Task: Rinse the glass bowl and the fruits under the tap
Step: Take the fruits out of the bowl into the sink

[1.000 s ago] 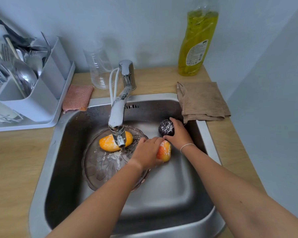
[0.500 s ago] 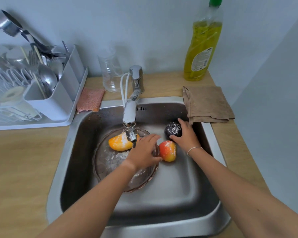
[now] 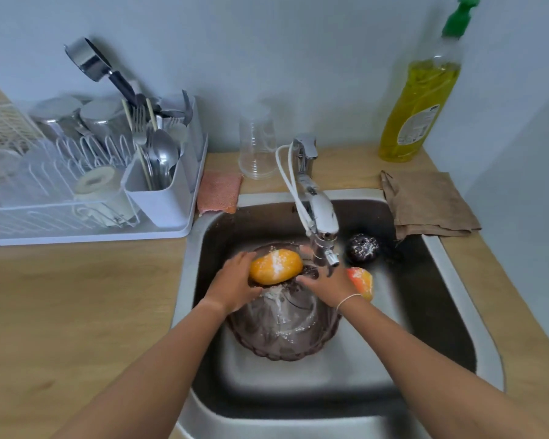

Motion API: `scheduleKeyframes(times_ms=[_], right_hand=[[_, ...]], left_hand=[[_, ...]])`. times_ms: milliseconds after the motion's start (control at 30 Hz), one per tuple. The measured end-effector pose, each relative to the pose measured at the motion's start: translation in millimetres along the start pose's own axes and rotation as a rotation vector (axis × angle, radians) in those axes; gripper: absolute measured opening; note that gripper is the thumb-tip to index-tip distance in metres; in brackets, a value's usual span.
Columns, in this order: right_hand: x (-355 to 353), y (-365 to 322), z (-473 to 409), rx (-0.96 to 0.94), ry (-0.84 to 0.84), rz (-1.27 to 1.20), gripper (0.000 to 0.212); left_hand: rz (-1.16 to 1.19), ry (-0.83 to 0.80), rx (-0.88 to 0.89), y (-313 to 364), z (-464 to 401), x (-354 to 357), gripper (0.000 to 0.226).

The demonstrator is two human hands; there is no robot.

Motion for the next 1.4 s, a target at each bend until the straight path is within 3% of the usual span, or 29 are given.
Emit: scheduleKeyframes(times_ms=[133, 467, 800, 1067, 1400], right_hand=[[18.0, 4.4, -12.5, 0.085, -0.031, 0.001, 0.063], [40.9, 13.4, -35.7, 0.089, 0.013, 0.214, 0.075], [31.3, 13.1, -20.5, 0.119, 0.058, 0.049, 0.067], [-33.4, 18.1, 40.5, 0.066, 0.233, 0.075, 0.060], [-72.3, 84.8, 112.1, 0.233, 0.247, 0.109, 0.064]], left_hand=[[-0.030, -0.048, 0.035, -7.4, -6.8, 4.7, 0.080], [0.001, -0.048, 0.048, -11.4, -21.7, 16.7, 0.074], [0.074, 0.012, 0.093, -2.4, -20.7, 10.2, 0.062], [0.105, -0.006, 0.327, 60.8, -18.5, 8.2, 0.060], [0.068, -0.176, 0.475, 141.7, 0.6, 67.3, 0.062]])
Point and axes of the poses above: each hand's wrist, its own z-axis away from the middle knuckle, its own x-axis out of the palm, y = z × x, the point moved 5 cm from there along -z, towards the middle knuckle, and after that the axes turned 10 degrees about x, right-handed, at the moved point
